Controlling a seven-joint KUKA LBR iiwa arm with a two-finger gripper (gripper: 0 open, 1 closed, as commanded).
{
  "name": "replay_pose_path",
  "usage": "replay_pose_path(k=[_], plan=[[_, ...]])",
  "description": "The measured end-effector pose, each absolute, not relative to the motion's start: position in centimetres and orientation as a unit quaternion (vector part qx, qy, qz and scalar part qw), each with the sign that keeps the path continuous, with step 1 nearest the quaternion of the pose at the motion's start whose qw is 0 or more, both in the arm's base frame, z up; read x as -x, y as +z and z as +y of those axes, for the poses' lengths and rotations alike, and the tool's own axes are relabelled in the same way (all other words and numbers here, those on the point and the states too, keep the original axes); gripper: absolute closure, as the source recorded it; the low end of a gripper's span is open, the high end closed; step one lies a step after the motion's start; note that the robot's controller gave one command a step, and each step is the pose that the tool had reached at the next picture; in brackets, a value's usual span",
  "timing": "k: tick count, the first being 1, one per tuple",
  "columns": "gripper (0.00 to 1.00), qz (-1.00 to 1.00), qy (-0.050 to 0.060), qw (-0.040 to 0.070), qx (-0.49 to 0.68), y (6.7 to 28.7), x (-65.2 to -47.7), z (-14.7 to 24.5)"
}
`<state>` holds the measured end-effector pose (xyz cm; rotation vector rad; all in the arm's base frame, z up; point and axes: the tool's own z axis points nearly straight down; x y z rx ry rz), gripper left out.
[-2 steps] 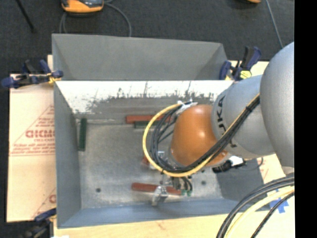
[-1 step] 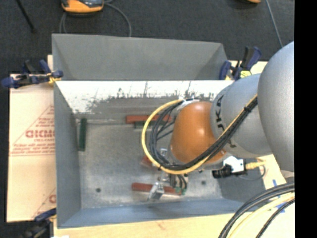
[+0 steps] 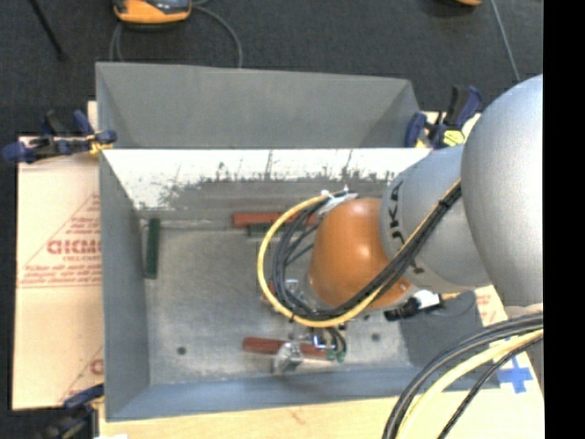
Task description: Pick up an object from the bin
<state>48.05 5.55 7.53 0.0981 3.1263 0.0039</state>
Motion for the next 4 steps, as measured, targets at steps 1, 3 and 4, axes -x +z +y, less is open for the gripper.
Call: replay_pose_path(k=[1,3,4], plan=[[1.0,0.983,0.003,-0.001,-0.184,7.8,-47.5,6.1],[1.0,0.983,0.002,-0.003,-0.184,8.1,-47.4,6.2],[1.0,0.983,0.0,-0.002,-0.184,9.8,-47.2,6.0]])
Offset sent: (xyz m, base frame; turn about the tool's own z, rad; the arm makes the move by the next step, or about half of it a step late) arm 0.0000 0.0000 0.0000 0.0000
